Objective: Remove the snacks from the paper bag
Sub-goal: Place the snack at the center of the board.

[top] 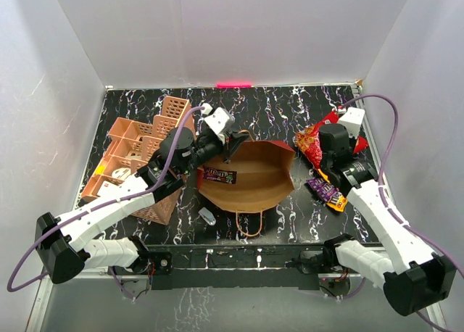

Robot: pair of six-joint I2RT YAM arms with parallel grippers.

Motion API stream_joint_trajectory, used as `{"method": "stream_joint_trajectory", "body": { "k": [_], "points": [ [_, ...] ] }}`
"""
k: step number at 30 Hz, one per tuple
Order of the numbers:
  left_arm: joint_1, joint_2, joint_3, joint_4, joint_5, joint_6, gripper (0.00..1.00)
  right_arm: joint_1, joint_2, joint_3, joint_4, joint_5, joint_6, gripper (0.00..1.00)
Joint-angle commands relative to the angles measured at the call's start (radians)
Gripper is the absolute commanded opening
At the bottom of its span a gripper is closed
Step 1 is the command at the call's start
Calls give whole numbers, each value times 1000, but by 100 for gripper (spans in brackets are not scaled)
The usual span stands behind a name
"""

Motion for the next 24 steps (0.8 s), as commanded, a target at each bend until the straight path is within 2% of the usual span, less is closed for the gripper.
{"method": "stream_joint_trajectory", "body": {
  "k": [1, 8, 12, 19, 24],
  "points": [
    [-6, -24, -1, 26, 21, -3, 0, -118, 20, -65, 149, -158, -14, 7],
    [-7, -2, -4, 38, 59, -27, 0, -240, 184, -28, 250, -171, -107, 7],
    [-12, -8, -11, 48, 55, -26, 0, -248, 283, 7, 303, -126, -172, 7],
    [-15, -30, -8, 43, 64, -24, 0, -253, 415, 70, 379, -138, -224, 8],
    [-15, -51, -6, 41, 63, -15, 0, -253, 457, 53, 395, -117, -234, 16]
  ]
}}
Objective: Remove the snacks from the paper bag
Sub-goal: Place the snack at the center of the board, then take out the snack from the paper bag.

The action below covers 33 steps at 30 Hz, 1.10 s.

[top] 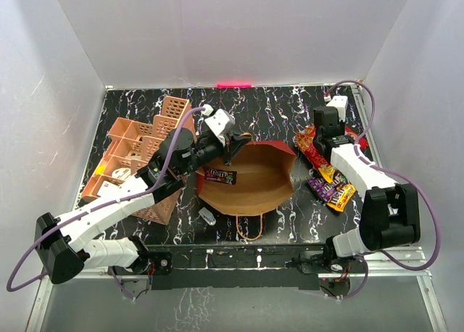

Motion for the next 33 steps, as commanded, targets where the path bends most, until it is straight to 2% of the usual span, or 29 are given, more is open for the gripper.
{"method": "stream_joint_trajectory", "body": {
  "k": [1, 5, 8, 15, 16, 17, 18, 19, 20, 22, 26, 29, 33],
  "points": [
    [-6, -54, -3, 36, 6, 10, 0, -7, 15, 14, 98, 44, -38, 16],
    [-5, -60, 2, 29, 10, 12, 0, -7, 15, 2, 103, 5, -33, 20],
    [-6, -59, -4, 37, 9, 12, 0, -7, -24, 28, 21, -63, 20, 26],
    [-6, -52, 0, 33, 18, 8, 0, -6, -199, 13, -120, -441, 70, 47],
    [-7, -50, 0, 34, 20, 7, 0, -6, -242, -11, -110, -462, 94, 52],
    [-7, -49, 0, 34, 24, 4, 0, -6, -292, -36, -100, -489, 113, 64],
    [-8, -44, 0, 35, 27, 2, 0, -6, -346, -64, -79, -518, 131, 81],
    [-6, -42, 0, 36, 29, -1, 0, -6, -405, -97, -44, -553, 154, 93],
    [-7, -39, 0, 38, 32, -3, 0, -6, -459, -132, -20, -581, 167, 96],
    [-7, -36, -2, 40, 37, -7, 0, -7, -557, -179, -7, -629, 155, 98],
    [-7, -32, -16, 56, 47, -11, 0, -7, -685, -194, -59, -656, 231, 98],
    [-8, -26, -20, 57, 63, -21, 0, -7, -718, -166, -83, -824, 254, 98],
    [-8, -15, -27, 71, 101, -50, 0, -8, -750, -155, -54, -1060, 207, 98]
  ]
}}
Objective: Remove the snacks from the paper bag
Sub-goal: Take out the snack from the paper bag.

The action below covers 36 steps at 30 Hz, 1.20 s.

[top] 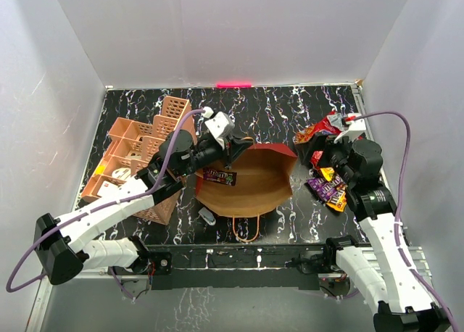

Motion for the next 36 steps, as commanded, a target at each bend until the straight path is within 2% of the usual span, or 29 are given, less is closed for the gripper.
{"method": "stream_joint_trajectory", "body": {
  "k": [1, 11, 15, 18, 21, 24, 27, 30, 32, 36],
  "points": [
    [-5, 4, -8, 58, 58, -39, 0, -1, -33, 39, 47, -308, -23, 98],
    [-6, -19, -7, 54, 28, -45, 0, 0, -55, 100, 48, -702, -65, 98],
    [-6, -30, -5, 46, 7, -29, 0, 21, -85, 62, 112, -780, -51, 98],
    [-6, -33, -2, 36, -3, -20, 0, 57, -46, 39, 178, -831, -18, 98],
    [-6, -32, -2, 33, -14, -14, 0, 167, -2, 62, 164, -746, -49, 98],
    [-5, -15, 11, 8, -26, 1, 0, 335, 56, 73, 172, -613, -60, 97],
    [-6, -11, 16, 2, -34, 4, 0, 556, 109, 78, 174, -414, -86, 94],
    [-5, -23, 3, 22, -29, 1, 0, 732, 119, 44, 200, -194, -145, 86],
    [-6, -22, 5, 20, -30, 0, 0, 786, 117, -1, 231, -110, -200, 85],
    [-5, -26, 10, 15, -16, -5, 0, 799, 119, -94, 299, -122, -328, 83]
  ]
}}
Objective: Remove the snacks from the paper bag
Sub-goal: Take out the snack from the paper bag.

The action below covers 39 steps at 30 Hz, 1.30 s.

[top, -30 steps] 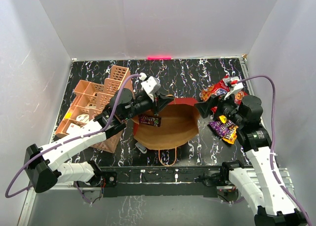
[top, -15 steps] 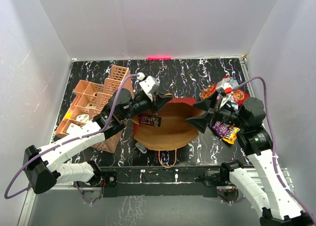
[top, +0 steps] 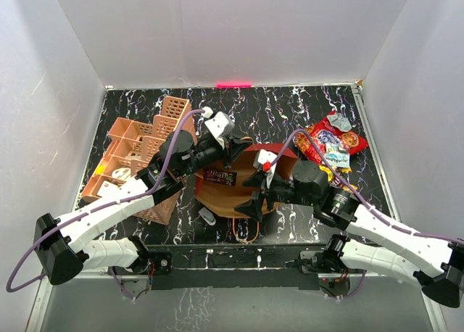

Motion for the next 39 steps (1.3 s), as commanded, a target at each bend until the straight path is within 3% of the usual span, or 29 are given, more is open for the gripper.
{"method": "stream_joint_trajectory", "body": {
  "k": [1, 4, 8, 12, 20, 29, 39],
  "points": [
    [-6, -33, 17, 18, 7, 3, 0, 8, -11, -78, 138, 104, -180, 82],
    [-5, -44, 17, 17, 5, 4, 0, 8, 12, -98, 151, 85, -255, 76],
    [-5, -59, 17, 17, 5, 9, 0, 9, 76, -89, 120, 84, -321, 60],
    [-6, -61, 16, 28, 32, 10, 0, 12, 124, -97, 112, 113, -379, 52],
    [-28, -63, 18, -10, 147, -3, 0, 26, 194, -97, 86, 169, -526, 47],
    [-31, -149, -85, 78, 200, -47, 0, 135, 298, -139, 172, 201, -541, 41],
    [-35, -198, -170, 96, 235, -52, 0, 153, 330, -200, 323, 232, -525, 36]
  ]
}}
